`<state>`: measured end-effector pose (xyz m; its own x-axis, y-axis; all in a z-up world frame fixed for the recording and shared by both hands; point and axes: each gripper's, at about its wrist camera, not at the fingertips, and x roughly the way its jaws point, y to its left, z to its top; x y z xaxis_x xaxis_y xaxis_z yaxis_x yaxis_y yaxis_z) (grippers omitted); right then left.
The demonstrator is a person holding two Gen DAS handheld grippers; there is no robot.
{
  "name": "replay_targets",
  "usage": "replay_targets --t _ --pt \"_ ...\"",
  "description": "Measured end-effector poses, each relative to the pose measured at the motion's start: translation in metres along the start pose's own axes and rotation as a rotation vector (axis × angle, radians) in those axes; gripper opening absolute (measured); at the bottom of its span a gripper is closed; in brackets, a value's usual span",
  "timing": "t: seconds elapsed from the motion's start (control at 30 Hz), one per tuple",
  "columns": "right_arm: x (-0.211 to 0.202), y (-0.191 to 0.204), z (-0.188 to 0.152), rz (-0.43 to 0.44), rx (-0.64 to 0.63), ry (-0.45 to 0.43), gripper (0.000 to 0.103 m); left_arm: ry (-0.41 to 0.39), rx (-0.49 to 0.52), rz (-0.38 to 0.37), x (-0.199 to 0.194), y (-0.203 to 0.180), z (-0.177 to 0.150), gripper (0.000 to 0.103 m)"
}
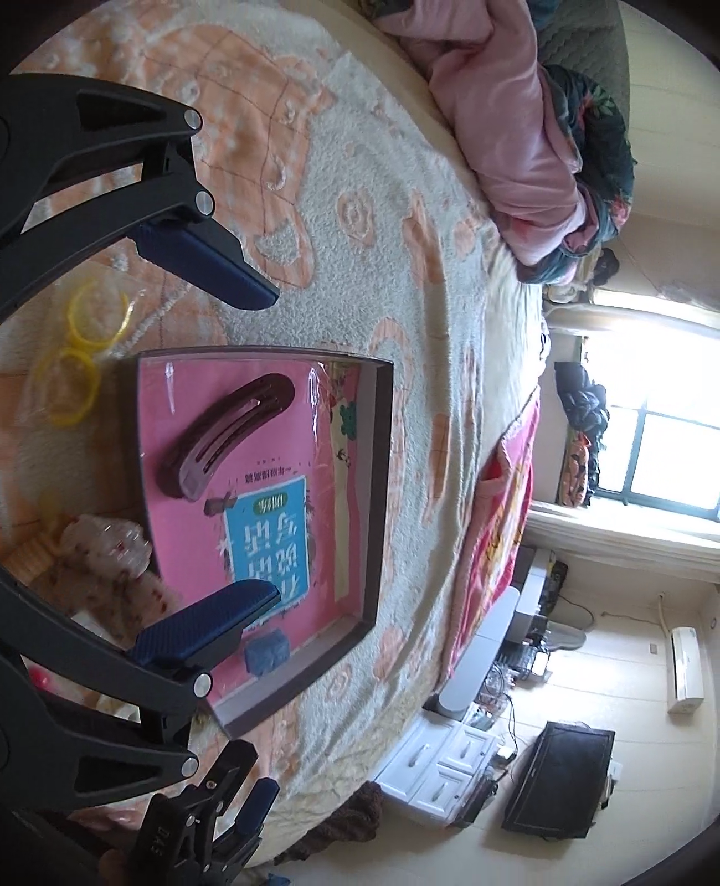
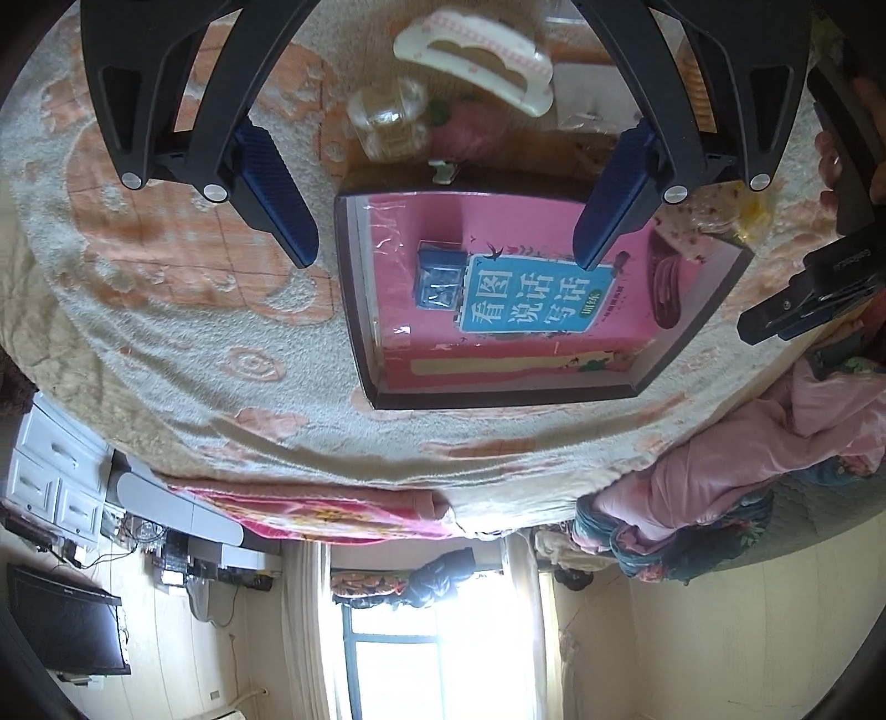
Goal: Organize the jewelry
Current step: 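Withdraw both open tools from the tray toward the remaining jewelry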
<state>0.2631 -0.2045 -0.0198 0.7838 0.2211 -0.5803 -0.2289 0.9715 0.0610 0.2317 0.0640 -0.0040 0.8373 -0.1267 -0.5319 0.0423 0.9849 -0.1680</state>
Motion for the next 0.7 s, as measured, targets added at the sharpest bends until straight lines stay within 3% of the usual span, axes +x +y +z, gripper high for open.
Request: replay_targets --t 0.7 --pt "-0.06 0.002 -0.032 -0.01 -0.003 -0.022 0.093 -0.036 0.065 -0.083 -0.054 -0.02 -0.03 0.092"
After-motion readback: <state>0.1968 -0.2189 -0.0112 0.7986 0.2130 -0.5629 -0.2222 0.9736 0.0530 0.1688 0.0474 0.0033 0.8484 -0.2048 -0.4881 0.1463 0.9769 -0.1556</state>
